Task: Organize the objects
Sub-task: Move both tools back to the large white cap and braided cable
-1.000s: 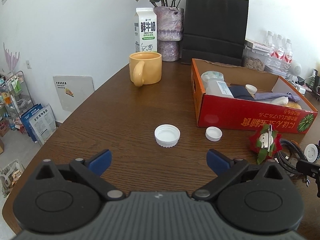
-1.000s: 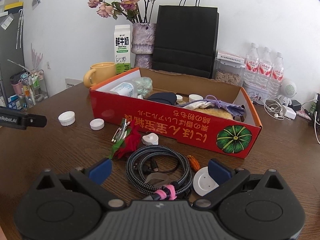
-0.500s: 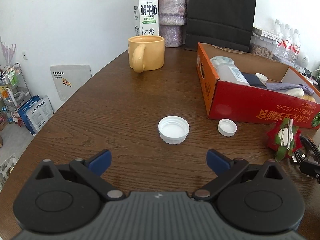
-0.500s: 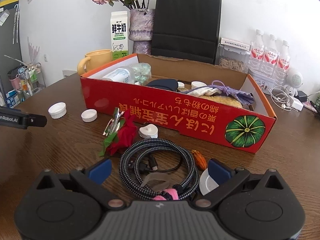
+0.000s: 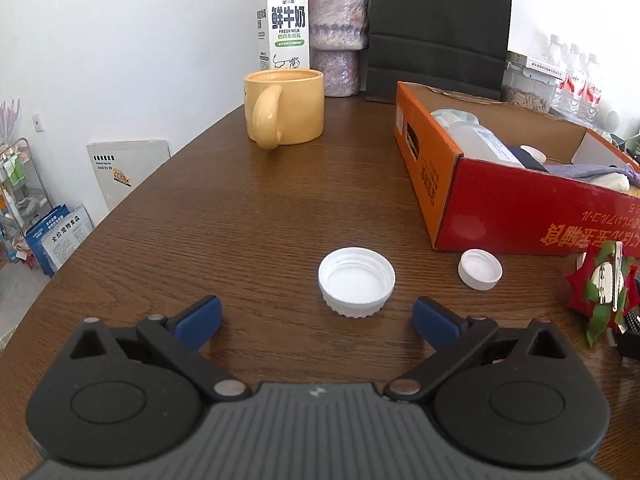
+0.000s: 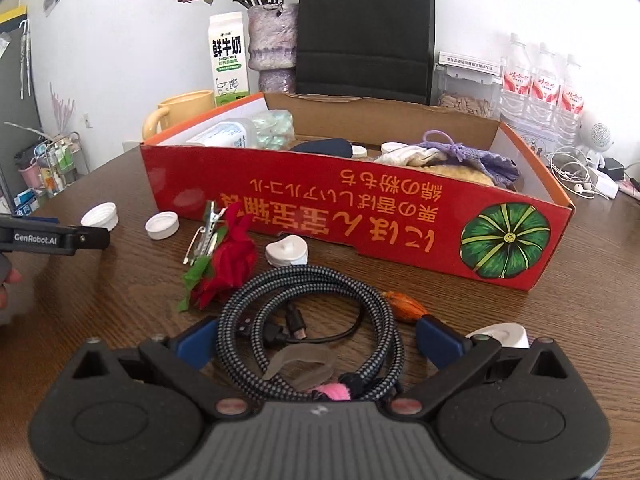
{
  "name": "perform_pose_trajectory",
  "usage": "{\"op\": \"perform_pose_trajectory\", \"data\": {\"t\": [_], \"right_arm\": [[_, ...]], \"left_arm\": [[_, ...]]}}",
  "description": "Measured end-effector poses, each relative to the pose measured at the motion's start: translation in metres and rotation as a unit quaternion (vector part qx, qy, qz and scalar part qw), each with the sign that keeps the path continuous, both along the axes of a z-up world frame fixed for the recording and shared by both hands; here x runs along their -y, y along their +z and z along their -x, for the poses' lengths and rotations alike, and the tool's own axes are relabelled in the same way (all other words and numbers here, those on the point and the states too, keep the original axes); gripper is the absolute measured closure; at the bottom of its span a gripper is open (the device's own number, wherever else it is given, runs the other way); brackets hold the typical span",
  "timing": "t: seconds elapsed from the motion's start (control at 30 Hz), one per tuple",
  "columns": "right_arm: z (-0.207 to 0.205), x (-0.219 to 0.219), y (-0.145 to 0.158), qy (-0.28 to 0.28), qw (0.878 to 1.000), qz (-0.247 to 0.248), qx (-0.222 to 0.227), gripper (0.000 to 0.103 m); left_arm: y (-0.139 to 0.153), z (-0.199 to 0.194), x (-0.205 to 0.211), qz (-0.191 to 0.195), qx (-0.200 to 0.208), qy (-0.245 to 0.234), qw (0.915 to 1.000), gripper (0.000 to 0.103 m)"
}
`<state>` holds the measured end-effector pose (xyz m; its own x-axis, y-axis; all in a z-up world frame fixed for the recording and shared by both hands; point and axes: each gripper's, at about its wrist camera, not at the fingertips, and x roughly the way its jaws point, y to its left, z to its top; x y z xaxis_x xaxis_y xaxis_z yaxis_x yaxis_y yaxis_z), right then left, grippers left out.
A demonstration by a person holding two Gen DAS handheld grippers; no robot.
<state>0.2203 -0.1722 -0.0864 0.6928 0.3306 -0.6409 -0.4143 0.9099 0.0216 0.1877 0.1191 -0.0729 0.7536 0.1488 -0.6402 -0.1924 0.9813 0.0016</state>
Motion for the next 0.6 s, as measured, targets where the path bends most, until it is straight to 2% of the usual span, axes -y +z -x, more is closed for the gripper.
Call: {"op": "perform_pose_trajectory", "data": {"t": [0.6], "right_arm": [[-0.002, 0.000, 0.000, -0.006, 1.000, 0.002, 0.000, 0.000]], "left_arm": [[0.000, -0.011, 0.003, 0.002, 0.001, 0.006, 1.0000, 0.000]]}}
